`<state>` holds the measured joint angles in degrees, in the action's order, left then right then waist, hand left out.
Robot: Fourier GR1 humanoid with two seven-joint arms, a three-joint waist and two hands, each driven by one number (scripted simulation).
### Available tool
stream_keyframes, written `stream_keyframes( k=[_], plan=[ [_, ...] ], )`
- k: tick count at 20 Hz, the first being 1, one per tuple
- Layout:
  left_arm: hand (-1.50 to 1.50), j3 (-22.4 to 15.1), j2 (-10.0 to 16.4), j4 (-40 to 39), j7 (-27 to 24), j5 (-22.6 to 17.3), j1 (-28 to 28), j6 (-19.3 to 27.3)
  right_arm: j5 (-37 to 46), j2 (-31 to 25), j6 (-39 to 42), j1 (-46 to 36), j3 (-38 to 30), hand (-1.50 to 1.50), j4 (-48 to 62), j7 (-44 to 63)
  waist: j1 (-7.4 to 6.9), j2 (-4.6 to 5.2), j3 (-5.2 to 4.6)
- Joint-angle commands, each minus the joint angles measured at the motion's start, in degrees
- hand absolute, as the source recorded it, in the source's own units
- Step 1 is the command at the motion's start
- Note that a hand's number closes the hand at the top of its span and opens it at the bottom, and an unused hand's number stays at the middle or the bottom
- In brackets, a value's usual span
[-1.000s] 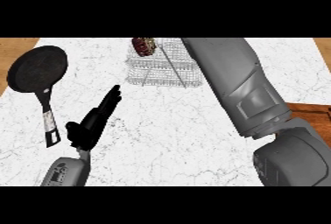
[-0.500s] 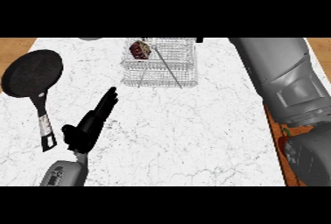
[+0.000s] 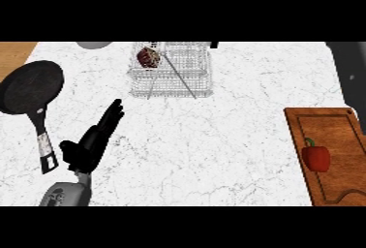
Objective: Pick the cupcake from the cutting board and place it in the tiered basket
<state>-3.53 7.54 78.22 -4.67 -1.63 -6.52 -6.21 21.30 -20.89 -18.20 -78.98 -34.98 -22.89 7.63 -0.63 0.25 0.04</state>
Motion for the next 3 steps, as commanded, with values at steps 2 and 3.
stream_keyframes(
  k=[2,3],
  plan=[
    [0.0,0.5,-0.4,0.5,1.6,-0.4,-1.7,0.2,-2.9,-10.9,12.2,6.0,-1.6,-1.5,-0.8,-3.1,0.42,0.06,0.02],
    [0.0,-0.1,-1.1,1.0,2.6,0.2,-1.5,1.1,-3.8,-10.6,14.3,8.5,-1.6,-1.5,-1.4,-4.5,0.58,-0.11,0.02]
  ],
)
